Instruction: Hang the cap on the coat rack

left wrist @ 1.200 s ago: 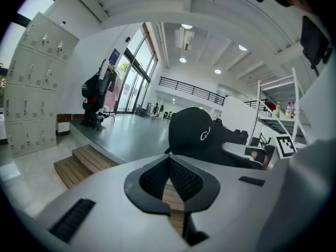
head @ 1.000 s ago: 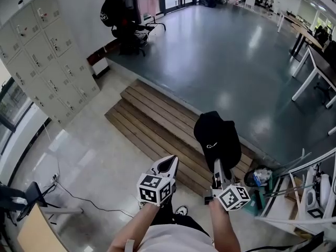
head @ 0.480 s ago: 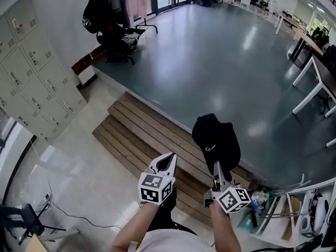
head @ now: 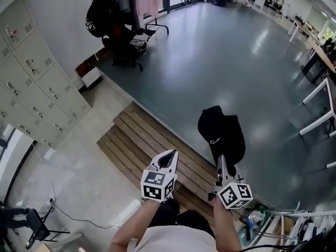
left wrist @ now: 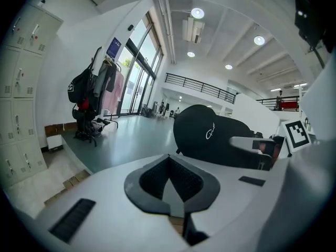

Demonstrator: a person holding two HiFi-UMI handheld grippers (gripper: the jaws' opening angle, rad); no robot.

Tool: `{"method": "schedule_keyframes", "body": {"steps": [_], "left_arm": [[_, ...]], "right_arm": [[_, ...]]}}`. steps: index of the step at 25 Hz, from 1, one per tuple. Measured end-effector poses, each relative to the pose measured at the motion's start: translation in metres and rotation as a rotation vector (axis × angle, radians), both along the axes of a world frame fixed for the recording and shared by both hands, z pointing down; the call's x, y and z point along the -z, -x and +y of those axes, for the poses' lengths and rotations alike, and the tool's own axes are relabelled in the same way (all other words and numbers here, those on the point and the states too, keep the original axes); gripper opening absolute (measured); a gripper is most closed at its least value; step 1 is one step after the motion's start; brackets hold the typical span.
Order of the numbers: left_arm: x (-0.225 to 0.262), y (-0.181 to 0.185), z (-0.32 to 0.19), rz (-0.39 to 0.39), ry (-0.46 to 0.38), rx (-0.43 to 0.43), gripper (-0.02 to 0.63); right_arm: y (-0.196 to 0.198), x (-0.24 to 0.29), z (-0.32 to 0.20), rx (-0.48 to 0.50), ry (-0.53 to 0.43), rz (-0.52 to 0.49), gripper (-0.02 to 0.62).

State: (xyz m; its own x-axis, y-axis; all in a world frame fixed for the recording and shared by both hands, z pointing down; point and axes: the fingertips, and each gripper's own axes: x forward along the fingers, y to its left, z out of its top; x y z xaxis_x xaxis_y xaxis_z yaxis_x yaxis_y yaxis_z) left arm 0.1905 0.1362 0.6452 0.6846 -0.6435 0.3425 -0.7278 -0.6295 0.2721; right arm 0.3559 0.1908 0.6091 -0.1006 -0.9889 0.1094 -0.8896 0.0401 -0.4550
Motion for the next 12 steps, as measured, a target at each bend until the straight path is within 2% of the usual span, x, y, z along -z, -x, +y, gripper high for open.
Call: {"method": "schedule_keyframes", "body": {"steps": [6, 12], "left_arm": [[0.042, 0.001, -0.053, 0.015, -0.037, 0.013, 0.003], [0.064, -0.007, -0.103, 0.015, -0.075, 0.021, 0.003]], "right_arm": [[0.003, 0.038, -0.058, 0.025, -0.045, -0.036, 0.018], [0.0, 0.055, -0.11, 0.038, -0.068, -0.013, 0.018]]}}
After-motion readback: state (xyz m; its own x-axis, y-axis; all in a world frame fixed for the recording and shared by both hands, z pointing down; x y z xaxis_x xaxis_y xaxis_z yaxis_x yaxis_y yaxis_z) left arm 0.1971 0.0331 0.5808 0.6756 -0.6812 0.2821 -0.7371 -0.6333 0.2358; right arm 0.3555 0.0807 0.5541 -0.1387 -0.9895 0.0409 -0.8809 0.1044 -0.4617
